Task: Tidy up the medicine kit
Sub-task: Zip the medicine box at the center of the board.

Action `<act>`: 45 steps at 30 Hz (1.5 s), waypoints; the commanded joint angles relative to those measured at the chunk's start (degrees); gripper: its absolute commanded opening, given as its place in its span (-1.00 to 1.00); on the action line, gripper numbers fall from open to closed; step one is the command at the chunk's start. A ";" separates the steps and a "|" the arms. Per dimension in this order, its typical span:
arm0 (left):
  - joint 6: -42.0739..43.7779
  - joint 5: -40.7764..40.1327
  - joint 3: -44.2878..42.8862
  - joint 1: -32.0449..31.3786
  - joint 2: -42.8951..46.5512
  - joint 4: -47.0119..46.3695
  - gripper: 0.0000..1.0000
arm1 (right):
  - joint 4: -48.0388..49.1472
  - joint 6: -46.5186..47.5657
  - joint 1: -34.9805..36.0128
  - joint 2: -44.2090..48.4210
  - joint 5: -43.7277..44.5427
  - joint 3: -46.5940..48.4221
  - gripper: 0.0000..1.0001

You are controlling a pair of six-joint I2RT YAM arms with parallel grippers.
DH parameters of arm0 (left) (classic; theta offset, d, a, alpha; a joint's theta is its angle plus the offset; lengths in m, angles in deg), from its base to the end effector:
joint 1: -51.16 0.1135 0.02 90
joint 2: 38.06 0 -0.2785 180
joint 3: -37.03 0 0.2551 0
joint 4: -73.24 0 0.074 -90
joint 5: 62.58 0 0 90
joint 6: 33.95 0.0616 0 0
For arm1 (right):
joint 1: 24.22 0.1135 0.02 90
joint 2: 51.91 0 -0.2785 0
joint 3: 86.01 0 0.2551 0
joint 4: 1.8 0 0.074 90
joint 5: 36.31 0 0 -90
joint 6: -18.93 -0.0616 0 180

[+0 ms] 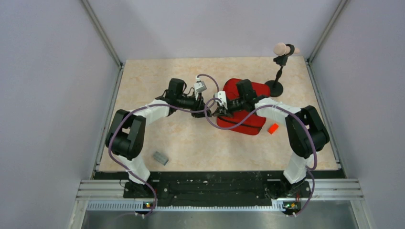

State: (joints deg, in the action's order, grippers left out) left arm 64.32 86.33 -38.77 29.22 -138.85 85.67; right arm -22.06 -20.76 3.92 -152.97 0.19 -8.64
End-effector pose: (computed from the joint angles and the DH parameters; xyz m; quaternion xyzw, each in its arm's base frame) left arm 0.3396 -0.1937 0.2150 0.4137 0.6969 -0.4836 0.3305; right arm 0.3176 0.2260 0.2075 -0.6561 0.5253 0.3394 0.4224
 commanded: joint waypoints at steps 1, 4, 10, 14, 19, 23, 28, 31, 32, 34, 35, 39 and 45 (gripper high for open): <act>6.13 -0.07 0.32 0.27 0.39 2.18 -0.20 | 3.83 -0.03 0.49 -1.09 1.14 0.27 -1.00; 7.28 0.31 -0.85 0.18 -1.32 3.19 -0.14 | 3.75 -0.03 0.43 -1.08 0.77 0.32 -1.00; 5.19 0.80 -3.03 0.16 -3.93 1.70 -0.19 | 2.52 0.52 0.43 -1.15 0.58 0.70 -1.00; 1.06 3.54 -2.16 2.74 -3.26 1.72 -0.17 | -1.59 4.13 0.46 -0.88 -0.63 1.45 -1.00; -8.68 6.70 -1.86 9.55 -3.67 2.14 -0.06 | -8.31 13.11 0.43 -0.54 -3.14 2.33 -1.00; -21.90 1.98 -6.50 9.45 -8.05 -0.82 -0.02 | -15.18 22.76 1.14 -0.93 -3.99 4.39 -1.00; -30.94 -3.17 -17.64 5.06 -15.17 3.79 -0.01 | -25.70 37.94 1.79 -1.98 -3.50 7.99 -1.00; -33.35 -6.00 -21.07 2.37 -17.68 4.96 0.13 | -30.69 44.06 1.95 -3.04 -2.86 9.89 -1.00; -32.73 -6.53 -23.44 1.64 -18.90 8.02 0.19 | -31.80 45.27 1.98 -3.30 -2.80 10.39 -1.00; -31.20 -6.18 -26.54 0.10 -21.38 12.28 0.22 | -33.21 46.50 2.06 -3.80 -2.82 11.18 -1.00; -30.84 -5.57 -27.98 -0.36 -22.56 13.83 0.22 | -33.82 47.14 2.16 -4.06 -2.70 11.50 -1.00; -28.61 -5.33 -33.23 -2.00 -27.34 19.88 0.21 | -35.81 49.36 2.50 -4.74 -2.50 12.25 -1.00; -27.91 -1.71 -33.49 -2.51 -29.52 18.75 -0.61 | -37.36 50.20 2.99 -4.74 -1.98 12.63 -1.00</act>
State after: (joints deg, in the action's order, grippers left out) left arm 34.36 82.97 -71.62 27.65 -166.11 102.48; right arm -53.51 26.95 5.12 -156.77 -0.07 2.73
